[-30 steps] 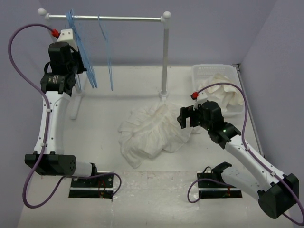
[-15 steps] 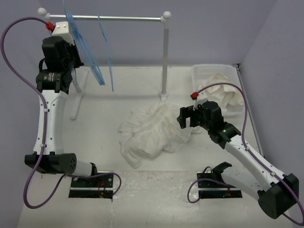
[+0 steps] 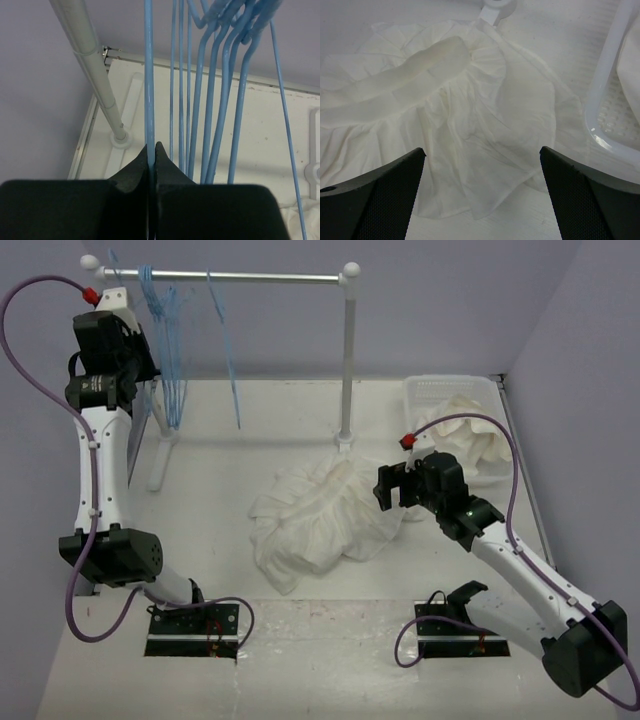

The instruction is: Remove the skirt from the hanger

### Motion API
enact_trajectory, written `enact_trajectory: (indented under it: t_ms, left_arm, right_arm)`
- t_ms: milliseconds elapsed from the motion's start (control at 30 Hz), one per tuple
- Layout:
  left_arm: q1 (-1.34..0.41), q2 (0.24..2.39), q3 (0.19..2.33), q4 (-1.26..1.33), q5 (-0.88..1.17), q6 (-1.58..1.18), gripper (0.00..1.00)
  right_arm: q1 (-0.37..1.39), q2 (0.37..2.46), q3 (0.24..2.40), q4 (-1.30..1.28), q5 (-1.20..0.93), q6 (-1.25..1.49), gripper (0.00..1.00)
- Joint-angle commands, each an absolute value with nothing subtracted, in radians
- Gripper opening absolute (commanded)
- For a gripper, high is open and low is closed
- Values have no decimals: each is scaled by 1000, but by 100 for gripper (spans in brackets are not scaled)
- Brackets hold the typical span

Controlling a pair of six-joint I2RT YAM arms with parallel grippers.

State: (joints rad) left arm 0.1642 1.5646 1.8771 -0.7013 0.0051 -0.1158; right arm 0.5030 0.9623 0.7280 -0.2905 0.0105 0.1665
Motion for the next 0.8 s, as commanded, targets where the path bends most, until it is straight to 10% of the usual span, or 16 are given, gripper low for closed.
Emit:
enact_trajectory:
  t_ms: [0, 367, 500, 767]
  left_arm:
    - [169, 1532, 1852, -663, 60, -92, 0]
    - [169, 1505, 1838, -692, 41, -91, 14]
    - [169, 1502, 1859, -715, 29, -100, 60]
    - [169, 1486, 2011, -805, 6, -106, 96]
  right_arm:
    - [503, 974, 753, -281, 37, 152, 99]
    - [503, 969, 758, -290, 34, 152, 99]
    - [503, 965, 758, -290, 22, 155, 99]
    - [503, 963, 764, -295, 6, 158, 99]
